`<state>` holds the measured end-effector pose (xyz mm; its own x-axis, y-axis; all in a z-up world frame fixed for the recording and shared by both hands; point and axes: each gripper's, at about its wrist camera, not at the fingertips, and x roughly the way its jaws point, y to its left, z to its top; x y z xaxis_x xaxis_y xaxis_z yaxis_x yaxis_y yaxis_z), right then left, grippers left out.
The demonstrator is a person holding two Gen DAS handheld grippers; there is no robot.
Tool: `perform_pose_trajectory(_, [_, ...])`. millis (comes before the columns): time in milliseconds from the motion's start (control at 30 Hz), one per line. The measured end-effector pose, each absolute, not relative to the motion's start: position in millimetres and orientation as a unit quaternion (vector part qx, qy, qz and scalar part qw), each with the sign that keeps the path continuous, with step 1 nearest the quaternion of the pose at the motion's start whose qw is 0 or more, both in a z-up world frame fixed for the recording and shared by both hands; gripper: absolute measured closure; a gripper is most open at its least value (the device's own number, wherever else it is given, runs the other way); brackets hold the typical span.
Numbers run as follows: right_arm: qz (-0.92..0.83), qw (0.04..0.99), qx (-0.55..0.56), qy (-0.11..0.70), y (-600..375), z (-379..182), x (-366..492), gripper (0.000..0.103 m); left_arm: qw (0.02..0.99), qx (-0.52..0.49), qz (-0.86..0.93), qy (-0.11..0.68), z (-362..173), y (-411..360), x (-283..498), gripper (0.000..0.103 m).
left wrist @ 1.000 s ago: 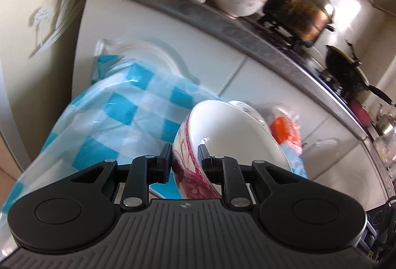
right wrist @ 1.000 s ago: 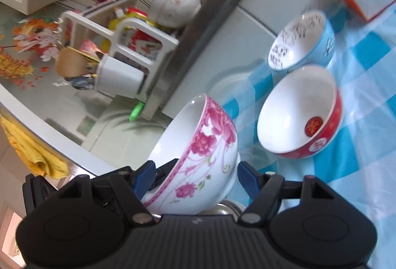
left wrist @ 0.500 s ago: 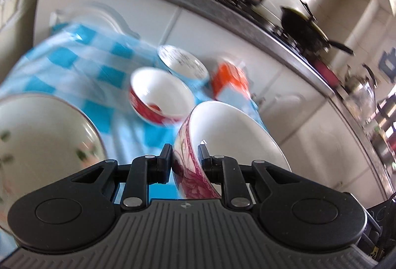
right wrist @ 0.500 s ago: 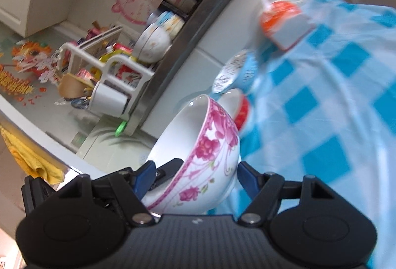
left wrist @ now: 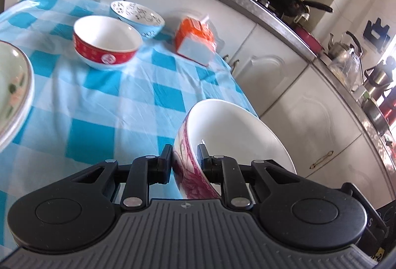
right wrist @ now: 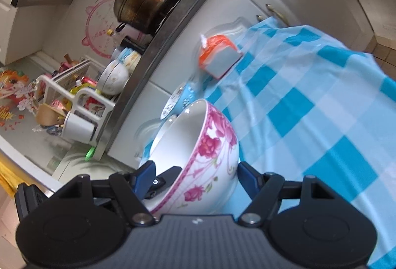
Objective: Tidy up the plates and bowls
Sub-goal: 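Carry the held pink-flower bowl with the left tool over the cloth, then lower the pink-flower bowl onto the cloth and open the left tool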
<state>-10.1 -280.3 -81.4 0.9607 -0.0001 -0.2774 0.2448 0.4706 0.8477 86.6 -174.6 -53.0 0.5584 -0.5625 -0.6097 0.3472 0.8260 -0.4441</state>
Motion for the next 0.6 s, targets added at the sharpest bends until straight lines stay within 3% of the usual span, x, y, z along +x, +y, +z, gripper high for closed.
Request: perform_pose_trajectory(600, [-0.085,0.842,0.512,0.144,-286,-108,-17,0.029,0.865,-0.136,-0.251,0.413,-84,-185,84,0.087])
